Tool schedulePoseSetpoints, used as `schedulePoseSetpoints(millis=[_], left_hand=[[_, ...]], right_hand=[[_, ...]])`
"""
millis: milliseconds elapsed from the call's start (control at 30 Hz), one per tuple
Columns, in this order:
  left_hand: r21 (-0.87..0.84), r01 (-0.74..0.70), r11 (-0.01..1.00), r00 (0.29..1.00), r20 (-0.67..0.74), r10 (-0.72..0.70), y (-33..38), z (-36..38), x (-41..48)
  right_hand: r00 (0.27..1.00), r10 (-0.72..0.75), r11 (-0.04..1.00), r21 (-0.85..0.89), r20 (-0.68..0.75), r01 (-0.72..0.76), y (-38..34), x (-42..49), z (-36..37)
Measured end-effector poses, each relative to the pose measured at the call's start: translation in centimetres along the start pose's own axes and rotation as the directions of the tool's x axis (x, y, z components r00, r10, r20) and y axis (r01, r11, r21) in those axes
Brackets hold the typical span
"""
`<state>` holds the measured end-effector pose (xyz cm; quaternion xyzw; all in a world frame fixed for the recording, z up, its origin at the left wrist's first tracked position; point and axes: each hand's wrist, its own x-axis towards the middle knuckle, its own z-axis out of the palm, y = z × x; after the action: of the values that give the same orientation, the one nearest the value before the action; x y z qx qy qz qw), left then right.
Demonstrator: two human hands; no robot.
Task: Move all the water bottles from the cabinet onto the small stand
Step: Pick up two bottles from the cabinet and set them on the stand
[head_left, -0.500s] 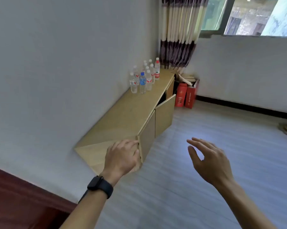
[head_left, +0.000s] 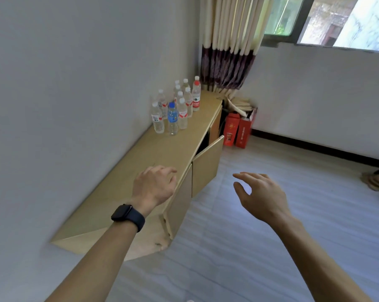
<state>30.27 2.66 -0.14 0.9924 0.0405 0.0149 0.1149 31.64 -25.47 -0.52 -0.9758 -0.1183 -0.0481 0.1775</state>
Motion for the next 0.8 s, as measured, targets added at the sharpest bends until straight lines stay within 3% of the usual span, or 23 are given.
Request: schedulePoseSetpoints(millis=[267,567,800], left_hand=[[0.027,0.062,0.998,0.998,-0.002,-0.062,-0.8,0.7,16.0],[0.022,0.353,0.935,0.935,-0.035,-0.352,-2.9,1.0,31.0],[-0.031,0.489,0.872,0.871,-0.038,-0.49,-8.0,0.9,39.2]], right_hand=[[0.995,-0.092,0.995,0.033,0.036,0.091,3.2,17.8,1.6],[0.933,-0.3,0.953,0.029,0.201,0.3,4.1,39.5,3.4],[0.874,-0.38,0.919,0.02,0.302,0.393,0.9,51.9,7.0]])
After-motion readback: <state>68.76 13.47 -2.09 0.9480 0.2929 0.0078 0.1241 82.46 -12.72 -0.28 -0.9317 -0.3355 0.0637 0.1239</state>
